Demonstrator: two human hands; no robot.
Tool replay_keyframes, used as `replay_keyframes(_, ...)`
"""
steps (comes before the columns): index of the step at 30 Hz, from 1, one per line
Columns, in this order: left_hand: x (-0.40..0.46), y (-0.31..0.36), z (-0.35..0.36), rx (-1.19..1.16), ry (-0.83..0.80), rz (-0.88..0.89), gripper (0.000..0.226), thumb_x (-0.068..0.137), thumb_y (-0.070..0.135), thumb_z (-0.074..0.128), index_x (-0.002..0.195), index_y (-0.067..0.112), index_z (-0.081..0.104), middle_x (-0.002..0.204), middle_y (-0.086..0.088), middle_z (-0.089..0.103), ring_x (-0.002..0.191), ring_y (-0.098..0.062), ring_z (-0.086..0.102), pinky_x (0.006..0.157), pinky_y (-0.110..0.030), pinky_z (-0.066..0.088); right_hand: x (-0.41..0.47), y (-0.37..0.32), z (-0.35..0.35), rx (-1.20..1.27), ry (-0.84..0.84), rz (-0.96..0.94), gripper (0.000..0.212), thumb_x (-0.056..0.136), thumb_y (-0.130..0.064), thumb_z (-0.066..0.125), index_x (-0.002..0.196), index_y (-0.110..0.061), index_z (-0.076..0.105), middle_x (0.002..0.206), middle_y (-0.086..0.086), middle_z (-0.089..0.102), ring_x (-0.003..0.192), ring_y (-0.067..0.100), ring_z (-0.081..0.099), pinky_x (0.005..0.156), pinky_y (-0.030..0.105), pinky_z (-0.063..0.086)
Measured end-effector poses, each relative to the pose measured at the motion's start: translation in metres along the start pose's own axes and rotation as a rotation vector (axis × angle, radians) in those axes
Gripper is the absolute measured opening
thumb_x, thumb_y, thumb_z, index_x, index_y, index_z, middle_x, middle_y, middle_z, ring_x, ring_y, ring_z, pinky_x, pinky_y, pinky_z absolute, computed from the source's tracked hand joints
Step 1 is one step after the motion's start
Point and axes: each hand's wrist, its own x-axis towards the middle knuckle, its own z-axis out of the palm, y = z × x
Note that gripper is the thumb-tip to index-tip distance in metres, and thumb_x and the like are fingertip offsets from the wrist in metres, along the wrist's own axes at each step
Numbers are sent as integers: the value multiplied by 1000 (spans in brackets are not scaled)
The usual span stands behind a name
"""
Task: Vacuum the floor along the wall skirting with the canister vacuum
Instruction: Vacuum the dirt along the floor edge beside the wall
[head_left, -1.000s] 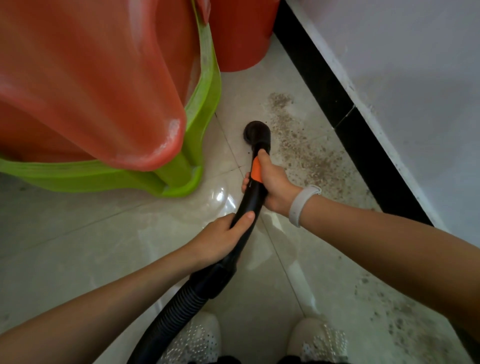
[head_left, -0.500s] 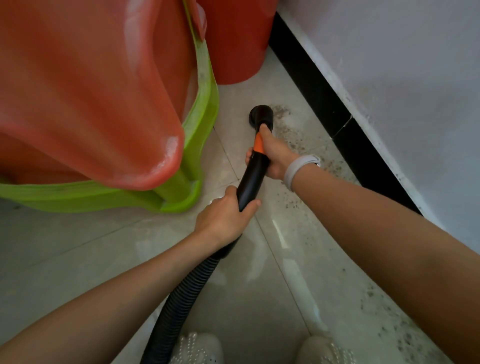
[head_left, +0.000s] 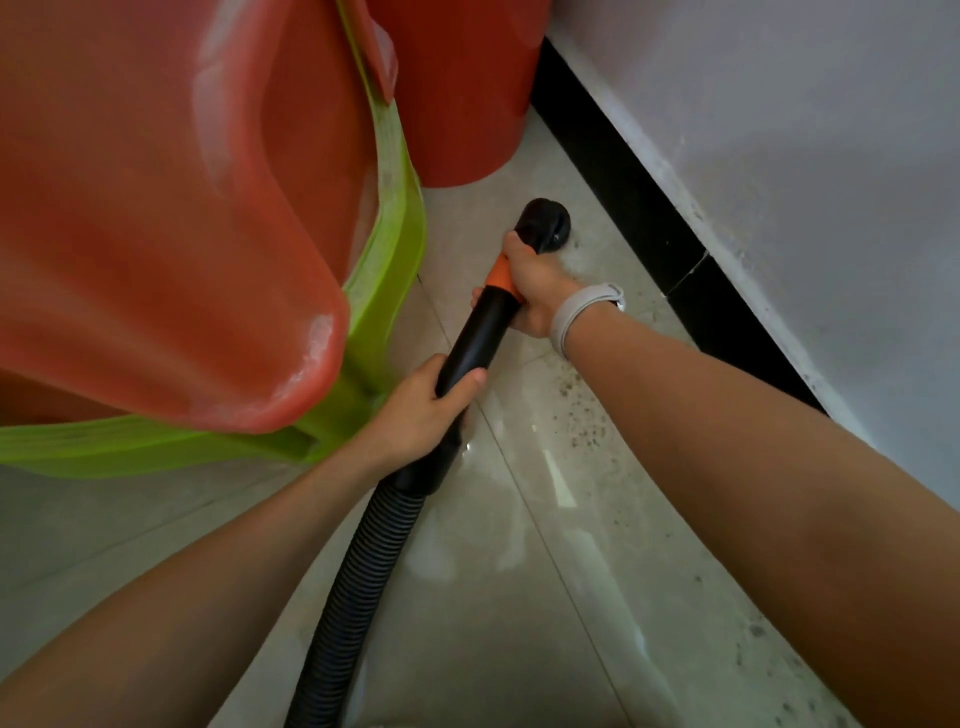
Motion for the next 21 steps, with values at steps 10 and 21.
replay_keyframes(10,14,2,-2,-130,-42,-10,21,96,30,49,81,15,48,61,-2,58,51,-8,57,53,-21,49,0,8,9,162,-32,-39,34,98,-38,47,112,-8,42,73,10,49,53,20,55,53,34,52)
replay_keyframes(21,-8,10,13,6,-157,33,23,95,34,52,79,17,46,61,0,59,49,-7,55,52,-22,47,-24,32,-28,293,48,-47,38,95,-39,50,110,-4,46,71,11,52,51,20,57,50,30,51)
